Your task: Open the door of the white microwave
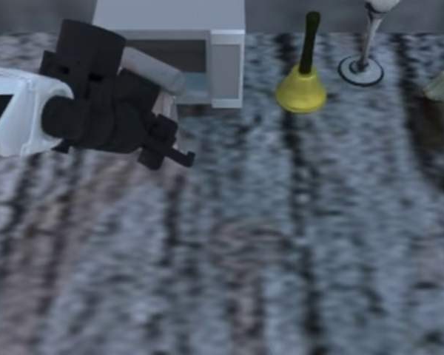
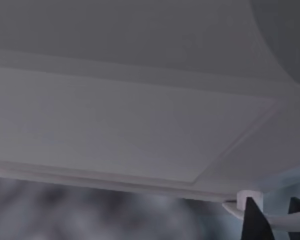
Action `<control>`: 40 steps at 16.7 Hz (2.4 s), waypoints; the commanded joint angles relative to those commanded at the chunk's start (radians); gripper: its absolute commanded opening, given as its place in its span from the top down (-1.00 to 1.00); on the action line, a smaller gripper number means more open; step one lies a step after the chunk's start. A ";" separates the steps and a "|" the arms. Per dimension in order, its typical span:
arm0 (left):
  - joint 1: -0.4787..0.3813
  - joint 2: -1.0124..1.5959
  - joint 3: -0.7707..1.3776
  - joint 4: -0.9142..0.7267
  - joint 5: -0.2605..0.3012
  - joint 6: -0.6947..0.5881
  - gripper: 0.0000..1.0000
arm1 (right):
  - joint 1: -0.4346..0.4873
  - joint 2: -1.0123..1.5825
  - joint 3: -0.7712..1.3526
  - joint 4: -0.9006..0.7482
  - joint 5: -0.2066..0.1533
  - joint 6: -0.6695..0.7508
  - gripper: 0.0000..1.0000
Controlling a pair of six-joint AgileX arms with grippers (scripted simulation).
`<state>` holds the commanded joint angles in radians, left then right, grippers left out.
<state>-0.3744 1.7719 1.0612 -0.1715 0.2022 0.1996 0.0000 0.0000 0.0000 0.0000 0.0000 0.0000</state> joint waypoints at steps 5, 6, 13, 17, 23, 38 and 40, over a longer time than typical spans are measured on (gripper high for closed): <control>0.000 0.000 0.000 0.000 0.000 0.000 1.00 | 0.000 0.000 0.000 0.000 0.000 0.000 -1.00; 0.000 0.000 0.000 0.000 0.000 0.000 1.00 | 0.000 0.000 0.000 0.000 0.000 0.000 -1.00; 0.019 -0.013 -0.009 -0.010 0.041 0.046 1.00 | 0.000 0.000 0.000 0.000 0.000 0.000 -1.00; 0.038 -0.019 -0.019 -0.020 0.068 0.086 1.00 | 0.000 0.000 0.000 0.000 0.000 0.000 -1.00; 0.038 -0.019 -0.019 -0.020 0.068 0.086 1.00 | 0.000 0.000 0.000 0.000 0.000 0.000 -1.00; 0.038 -0.019 -0.019 -0.020 0.068 0.086 1.00 | 0.000 0.000 0.000 0.000 0.000 0.000 -1.00; 0.038 -0.019 -0.019 -0.020 0.068 0.086 1.00 | 0.000 0.000 0.000 0.000 0.000 0.000 -1.00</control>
<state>-0.3364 1.7530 1.0420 -0.1917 0.2700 0.2859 0.0000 0.0000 0.0000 0.0000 0.0000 0.0000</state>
